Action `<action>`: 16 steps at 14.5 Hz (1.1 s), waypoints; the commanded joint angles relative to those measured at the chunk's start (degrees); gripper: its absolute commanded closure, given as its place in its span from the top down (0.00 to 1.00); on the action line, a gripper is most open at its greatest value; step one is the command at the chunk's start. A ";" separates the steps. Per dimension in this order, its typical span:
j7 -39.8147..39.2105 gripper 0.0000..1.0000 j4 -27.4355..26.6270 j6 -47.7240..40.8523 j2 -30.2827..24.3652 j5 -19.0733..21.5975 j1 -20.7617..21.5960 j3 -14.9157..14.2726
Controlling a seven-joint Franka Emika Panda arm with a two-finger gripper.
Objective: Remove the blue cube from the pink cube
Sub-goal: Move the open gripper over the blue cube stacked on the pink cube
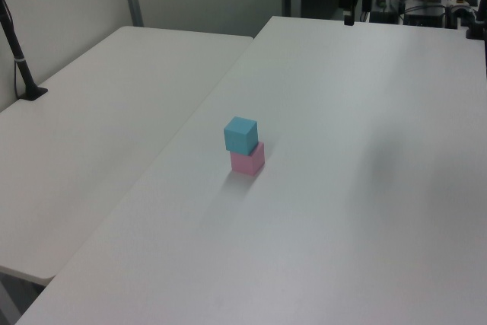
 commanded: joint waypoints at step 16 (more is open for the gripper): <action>-0.22 1.00 12.67 13.43 15.16 4.67 7.72 -0.22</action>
